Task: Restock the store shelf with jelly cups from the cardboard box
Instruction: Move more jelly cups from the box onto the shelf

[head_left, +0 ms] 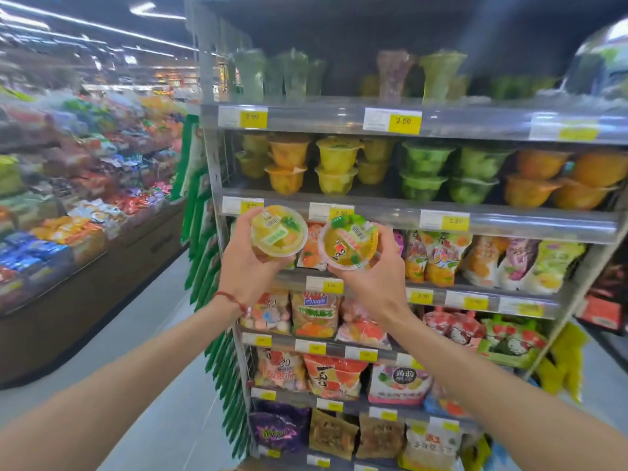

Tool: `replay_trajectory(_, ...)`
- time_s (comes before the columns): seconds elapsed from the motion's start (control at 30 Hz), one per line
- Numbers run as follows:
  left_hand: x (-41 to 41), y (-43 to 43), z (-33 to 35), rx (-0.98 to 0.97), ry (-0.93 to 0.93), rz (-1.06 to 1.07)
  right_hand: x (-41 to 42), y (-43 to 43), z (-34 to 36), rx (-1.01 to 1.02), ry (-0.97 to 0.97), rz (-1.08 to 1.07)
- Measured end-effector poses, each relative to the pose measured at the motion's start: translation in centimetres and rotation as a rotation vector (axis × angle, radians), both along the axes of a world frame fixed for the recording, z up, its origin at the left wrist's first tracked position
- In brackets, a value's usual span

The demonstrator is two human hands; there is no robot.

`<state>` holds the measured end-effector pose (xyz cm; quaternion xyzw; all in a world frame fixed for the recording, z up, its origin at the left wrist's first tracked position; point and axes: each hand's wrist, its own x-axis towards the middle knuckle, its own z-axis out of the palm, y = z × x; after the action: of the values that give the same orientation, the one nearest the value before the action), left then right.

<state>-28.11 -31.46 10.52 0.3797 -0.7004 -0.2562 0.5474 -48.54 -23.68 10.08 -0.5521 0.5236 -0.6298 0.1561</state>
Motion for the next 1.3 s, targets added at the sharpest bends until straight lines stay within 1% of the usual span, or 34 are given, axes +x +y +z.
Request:
replay_trajectory(0.13, -0.8, -1.8, 1.1, -0.067, 0.005, 0.004, -0.5, -1.6, 0.8, -0.024, 0.0, -0.027)
replay_trajectory(0.23, -1.7, -3.0, 2.0, -0.139, 0.03, 0.048, -1.5, -2.9, 1.6, -0.044, 0.003, -0.071)
replay_trajectory(0.33, -2.4, -4.3, 2.7, -0.173, 0.069, 0.113, -2.6, -4.4, 2.5, -0.066, 0.014, -0.156)
replay_trajectory(0.47, -3.1, -6.1, 3.9, -0.206, 0.165, 0.253, -3.8, -6.1, 4.1, -0.079, -0.001, -0.29)
replay_trajectory(0.57, -3.3, -7.7, 4.3, -0.179, 0.211, 0.328, -4.5, -7.3, 4.9, -0.046, -0.024, -0.36)
replay_trajectory(0.73, -3.9, -10.2, 4.2, -0.046, 0.302, 0.426, -5.6, -8.7, 5.9, 0.075, 0.006, -0.463)
replay_trajectory(0.83, -4.1, -11.3, 3.8, 0.019, 0.332, 0.484, -5.8, -9.3, 6.5, 0.141, 0.057, -0.501)
replay_trajectory(0.97, -3.8, -12.5, 4.0, 0.047, 0.366, 0.549, -5.8, -9.9, 7.2, 0.153, 0.153, -0.537)
replay_trajectory(1.07, -3.9, -13.2, 4.4, 0.064, 0.393, 0.566, -5.7, -10.5, 6.7, 0.202, 0.104, -0.532)
replay_trajectory(1.17, -3.8, -13.9, 4.8, 0.063, 0.36, 0.579, -5.9, -11.4, 6.2, 0.224, 0.032, -0.522)
replay_trajectory(1.3, -3.5, -14.5, 5.4, 0.068, 0.333, 0.585, -5.5, -12.2, 6.3, 0.23, 0.019, -0.495)
